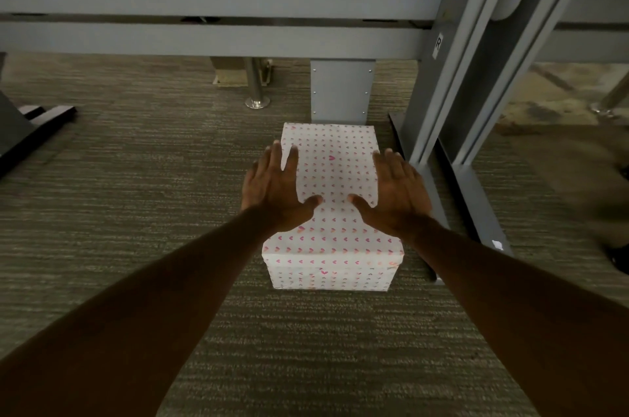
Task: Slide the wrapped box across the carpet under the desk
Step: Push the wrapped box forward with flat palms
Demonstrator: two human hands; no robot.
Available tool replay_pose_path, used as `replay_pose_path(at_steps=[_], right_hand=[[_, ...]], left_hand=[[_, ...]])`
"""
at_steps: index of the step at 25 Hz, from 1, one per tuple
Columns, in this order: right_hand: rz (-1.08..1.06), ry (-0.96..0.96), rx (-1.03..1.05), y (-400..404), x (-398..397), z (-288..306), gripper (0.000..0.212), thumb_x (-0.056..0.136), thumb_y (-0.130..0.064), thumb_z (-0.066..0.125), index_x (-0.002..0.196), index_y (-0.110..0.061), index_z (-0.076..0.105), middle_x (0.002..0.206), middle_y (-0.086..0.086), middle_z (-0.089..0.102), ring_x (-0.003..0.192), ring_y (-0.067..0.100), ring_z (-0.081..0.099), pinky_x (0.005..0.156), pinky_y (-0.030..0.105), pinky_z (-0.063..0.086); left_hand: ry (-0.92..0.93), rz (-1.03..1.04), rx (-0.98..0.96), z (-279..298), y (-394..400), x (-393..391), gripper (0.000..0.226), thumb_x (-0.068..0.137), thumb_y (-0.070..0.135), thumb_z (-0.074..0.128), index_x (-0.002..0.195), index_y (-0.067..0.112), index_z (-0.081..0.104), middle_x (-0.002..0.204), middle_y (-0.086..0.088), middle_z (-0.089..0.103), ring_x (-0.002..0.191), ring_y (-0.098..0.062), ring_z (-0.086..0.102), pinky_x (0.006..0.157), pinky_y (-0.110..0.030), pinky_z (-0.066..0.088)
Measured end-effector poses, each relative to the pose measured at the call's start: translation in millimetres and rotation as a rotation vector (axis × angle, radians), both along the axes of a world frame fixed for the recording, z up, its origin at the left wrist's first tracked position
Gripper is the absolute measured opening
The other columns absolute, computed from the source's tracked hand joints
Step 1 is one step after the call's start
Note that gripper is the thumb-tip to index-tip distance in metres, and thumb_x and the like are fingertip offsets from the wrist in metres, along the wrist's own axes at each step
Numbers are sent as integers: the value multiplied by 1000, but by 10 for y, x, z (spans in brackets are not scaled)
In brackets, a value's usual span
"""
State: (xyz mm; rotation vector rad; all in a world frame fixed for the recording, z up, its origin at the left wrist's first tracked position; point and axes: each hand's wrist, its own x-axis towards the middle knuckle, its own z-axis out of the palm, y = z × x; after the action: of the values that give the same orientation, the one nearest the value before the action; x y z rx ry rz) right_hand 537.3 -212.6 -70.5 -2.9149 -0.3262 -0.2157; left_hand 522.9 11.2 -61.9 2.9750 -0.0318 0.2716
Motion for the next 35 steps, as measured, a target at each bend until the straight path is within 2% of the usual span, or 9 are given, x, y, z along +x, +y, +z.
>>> replay_pose_path(at_steps=[4,8,14,24,28,31,33,35], right_hand=[[35,-83,-113,129,-61,197,104,84,-76,31,159,-11,-2,168,16,-4,155,33,-5,125,48,-4],[47,-153,-146,227,-146,353,108,82,-80,25,159,-9,0,168,17,-4,155,34,-5,124,50,-6],[50,-203,-149,267,-212,449,109,80,-82,23,159,-9,3,168,18,-2,155,34,-3,122,49,-9],[30,-198,-153,206,-207,473,111,78,-85,17,159,-10,-1,168,18,-4,155,34,-5,124,53,0],[18,-177,-149,150,-206,456,110,80,-83,22,159,-10,-3,168,17,-6,155,33,-6,124,53,-1],[-7,-143,-106,98,-195,393,110,81,-81,29,158,-11,-6,168,16,-8,155,33,-7,125,52,0],[-36,-117,-60,74,-187,318,109,83,-77,36,158,-11,-6,168,16,-7,155,33,-5,125,50,1],[-70,-80,-11,49,-168,222,107,84,-73,42,158,-12,-4,168,14,-4,155,32,-1,123,47,3]], left_hand=[[-136,-62,103,192,21,-89,109,73,77,41,154,16,-1,163,-18,-3,150,-34,-2,117,-48,2],[-182,-61,163,314,91,-171,109,76,80,32,154,14,-5,163,-19,-9,149,-34,-8,117,-46,-5],[-182,-45,168,365,124,-302,109,77,81,24,154,12,-7,162,-19,-10,149,-34,-9,120,-50,0],[-160,-36,191,438,95,-328,111,76,83,23,153,11,-12,162,-19,-14,149,-34,-13,120,-52,-1],[-147,-42,157,370,67,-306,111,75,82,25,153,11,-10,162,-19,-13,149,-34,-13,120,-51,0],[-107,-34,113,283,80,-266,111,75,80,35,153,13,-7,163,-18,-9,149,-34,-8,120,-51,3],[-41,-15,16,203,91,-231,111,74,75,49,153,17,-2,164,-16,-2,150,-35,-1,117,-52,12],[21,13,-97,104,108,-205,107,72,66,61,152,18,9,162,-14,14,148,-35,13,112,-54,25]])
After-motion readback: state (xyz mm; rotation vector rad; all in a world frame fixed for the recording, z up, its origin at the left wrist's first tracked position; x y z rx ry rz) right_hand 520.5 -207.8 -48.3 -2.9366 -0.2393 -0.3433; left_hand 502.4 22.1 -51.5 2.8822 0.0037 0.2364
